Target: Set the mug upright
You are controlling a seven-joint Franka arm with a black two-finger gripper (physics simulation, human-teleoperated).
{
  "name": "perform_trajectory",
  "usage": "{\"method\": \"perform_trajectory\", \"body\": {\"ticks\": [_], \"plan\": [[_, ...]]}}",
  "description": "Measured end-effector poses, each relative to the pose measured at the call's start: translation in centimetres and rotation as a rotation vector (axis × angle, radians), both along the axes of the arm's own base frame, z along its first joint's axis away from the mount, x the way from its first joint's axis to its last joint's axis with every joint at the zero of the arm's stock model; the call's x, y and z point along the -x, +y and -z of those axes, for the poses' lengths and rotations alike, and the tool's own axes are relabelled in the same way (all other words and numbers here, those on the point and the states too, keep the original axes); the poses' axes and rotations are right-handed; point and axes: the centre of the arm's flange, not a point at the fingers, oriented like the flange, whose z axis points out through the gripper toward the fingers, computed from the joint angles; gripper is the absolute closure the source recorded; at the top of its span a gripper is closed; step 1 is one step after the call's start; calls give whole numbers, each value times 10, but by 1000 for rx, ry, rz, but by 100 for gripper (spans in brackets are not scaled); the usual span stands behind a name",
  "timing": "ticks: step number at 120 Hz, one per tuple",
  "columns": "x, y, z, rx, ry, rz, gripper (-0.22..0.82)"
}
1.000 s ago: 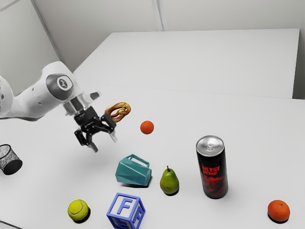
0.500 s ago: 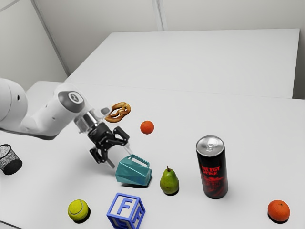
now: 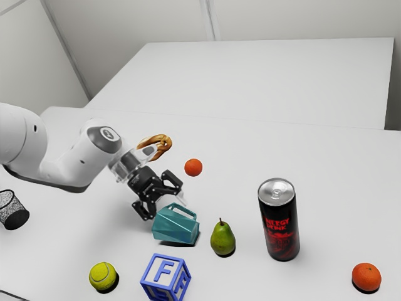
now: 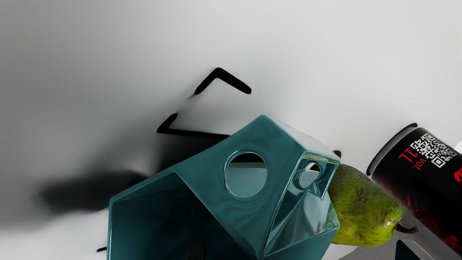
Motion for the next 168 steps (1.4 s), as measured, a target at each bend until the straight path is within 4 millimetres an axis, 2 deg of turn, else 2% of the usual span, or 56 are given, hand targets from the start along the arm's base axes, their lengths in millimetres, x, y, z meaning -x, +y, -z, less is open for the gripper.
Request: {"method": "perform_trajectory", "body": {"ticks": [14,22,31,47,80,112,125,147,159,168], "plan": [[-1,0,-2,-4,-8,0,38],[-3,-1,-4,-6,-17,4,51],[-5,-2,-8,-8,-28,7,61],[-10,-10,-19,-11,-55,23,70],[-12,-28,-40,-52,-99,81,77],[-11,-31,-43,-93,-107,103,78],[-10,-37,-62,-142,-144,141,78],[-3,-60,-105,-299,-240,273,78],[-3,-73,-115,-420,-285,379,78],[-8,-72,-122,-513,-318,440,78]]}}
